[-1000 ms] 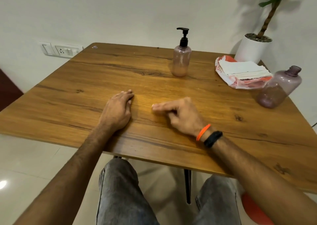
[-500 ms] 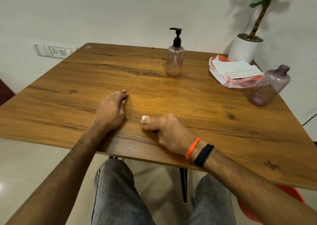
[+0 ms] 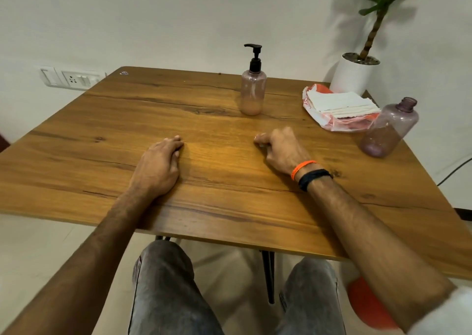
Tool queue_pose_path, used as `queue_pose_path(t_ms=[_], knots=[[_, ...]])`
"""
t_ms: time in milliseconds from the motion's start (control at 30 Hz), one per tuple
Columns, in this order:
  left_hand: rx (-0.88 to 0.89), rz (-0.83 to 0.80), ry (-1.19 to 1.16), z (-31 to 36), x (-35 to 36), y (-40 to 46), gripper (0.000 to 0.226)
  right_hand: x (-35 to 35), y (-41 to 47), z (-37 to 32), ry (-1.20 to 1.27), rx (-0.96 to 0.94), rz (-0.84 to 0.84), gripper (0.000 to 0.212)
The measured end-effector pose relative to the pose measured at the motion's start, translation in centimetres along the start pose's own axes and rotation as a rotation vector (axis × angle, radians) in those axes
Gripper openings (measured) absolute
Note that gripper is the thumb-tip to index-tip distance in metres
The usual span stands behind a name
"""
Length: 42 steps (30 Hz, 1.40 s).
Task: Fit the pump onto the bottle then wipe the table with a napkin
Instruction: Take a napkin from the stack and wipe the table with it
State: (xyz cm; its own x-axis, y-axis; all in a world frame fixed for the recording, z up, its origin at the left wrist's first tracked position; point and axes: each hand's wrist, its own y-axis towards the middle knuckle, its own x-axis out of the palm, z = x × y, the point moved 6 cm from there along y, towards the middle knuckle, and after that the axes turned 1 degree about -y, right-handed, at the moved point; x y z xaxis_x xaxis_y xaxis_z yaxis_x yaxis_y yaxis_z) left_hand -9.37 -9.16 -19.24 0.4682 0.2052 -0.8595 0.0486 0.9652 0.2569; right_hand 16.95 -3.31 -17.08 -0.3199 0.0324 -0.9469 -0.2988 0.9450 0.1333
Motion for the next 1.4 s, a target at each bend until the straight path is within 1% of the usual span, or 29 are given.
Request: queue_pose_path(t_ms=[67, 133, 200, 267, 333, 400, 467, 567, 633, 700, 800, 867, 933, 1033, 1067, 1133, 1200, 1267, 1333, 1400], knots=[[0.003, 0.002, -0.003, 0.0, 0.0, 0.1, 0.039, 0.1, -1.1, -1.0, -0.038, -0.031, 0.012, 0.050], [0.003, 0.002, -0.001, 0.0, -0.1, 0.1, 0.039, 0.4, -3.2, -3.1, -0.025, -0.095, -0.037, 0.053], [0.006, 0.001, 0.000, -0.1, -0.1, 0.1, 0.039, 1.0, -6.6, -6.6, -0.005, -0.276, -0.086, 0.050], [0.004, 0.003, -0.001, 0.0, -0.1, 0.1, 0.039, 1.5, -10.2, -10.1, 0.030, -0.446, -0.120, 0.042], [-0.002, 0.004, 0.000, 0.0, 0.0, 0.1, 0.039, 1.4, -11.5, -11.4, 0.073, -0.503, -0.154, 0.039], [-0.002, -0.007, -0.005, 0.1, -0.1, 0.1, 0.039, 0.4, -10.1, -10.3, 0.176, -0.432, -0.116, 0.042], [-0.005, -0.018, -0.012, 0.1, -0.2, 0.1, 0.039, -1.0, -7.5, -7.7, 0.243, -0.300, -0.005, 0.044], [-0.004, -0.031, -0.017, 0.5, -0.1, 0.4, 0.038, -2.5, -3.2, -2.5, 0.196, -0.095, 0.145, 0.037], [0.019, -0.029, -0.019, 1.3, 0.1, 0.7, 0.038, -2.8, -0.9, 0.6, 0.129, 0.010, 0.158, 0.038], [0.052, -0.017, -0.012, 2.2, 0.5, 1.0, 0.035, -2.4, 0.6, 2.6, 0.063, 0.062, 0.121, 0.043], [0.075, -0.009, 0.006, 2.7, 1.3, 1.1, 0.034, -0.9, 0.8, 3.0, 0.030, 0.077, 0.006, 0.052], [0.080, -0.020, 0.003, 2.6, 1.7, 1.1, 0.035, -0.6, -0.6, 1.6, 0.044, 0.041, -0.020, 0.054], [0.074, -0.019, 0.001, 2.3, 1.8, 1.1, 0.036, -0.3, -3.2, -1.0, 0.052, -0.072, -0.047, 0.055], [0.065, -0.015, 0.008, 2.2, 2.0, 1.2, 0.036, 0.5, -8.2, -5.9, 0.021, -0.326, -0.097, 0.052], [0.062, -0.012, 0.009, 2.2, 2.0, 1.2, 0.036, 0.8, -9.6, -7.1, 0.032, -0.382, -0.123, 0.051], [0.058, -0.010, 0.008, 2.2, 2.0, 1.2, 0.036, 0.9, -11.0, -8.3, 0.076, -0.435, -0.162, 0.052], [0.062, -0.014, 0.007, 2.1, 2.0, 1.2, 0.036, 0.0, -10.4, -7.5, 0.161, -0.396, -0.141, 0.051], [0.069, -0.019, 0.006, 2.2, 2.0, 1.1, 0.036, -1.2, -8.3, -5.2, 0.204, -0.284, -0.039, 0.051], [0.072, -0.017, 0.002, 2.3, 2.0, 1.1, 0.037, -2.3, -5.3, -2.0, 0.175, -0.140, 0.054, 0.052], [0.074, -0.017, -0.004, 2.4, 2.0, 1.1, 0.037, -3.0, -2.6, 1.1, 0.115, -0.013, 0.092, 0.050]])
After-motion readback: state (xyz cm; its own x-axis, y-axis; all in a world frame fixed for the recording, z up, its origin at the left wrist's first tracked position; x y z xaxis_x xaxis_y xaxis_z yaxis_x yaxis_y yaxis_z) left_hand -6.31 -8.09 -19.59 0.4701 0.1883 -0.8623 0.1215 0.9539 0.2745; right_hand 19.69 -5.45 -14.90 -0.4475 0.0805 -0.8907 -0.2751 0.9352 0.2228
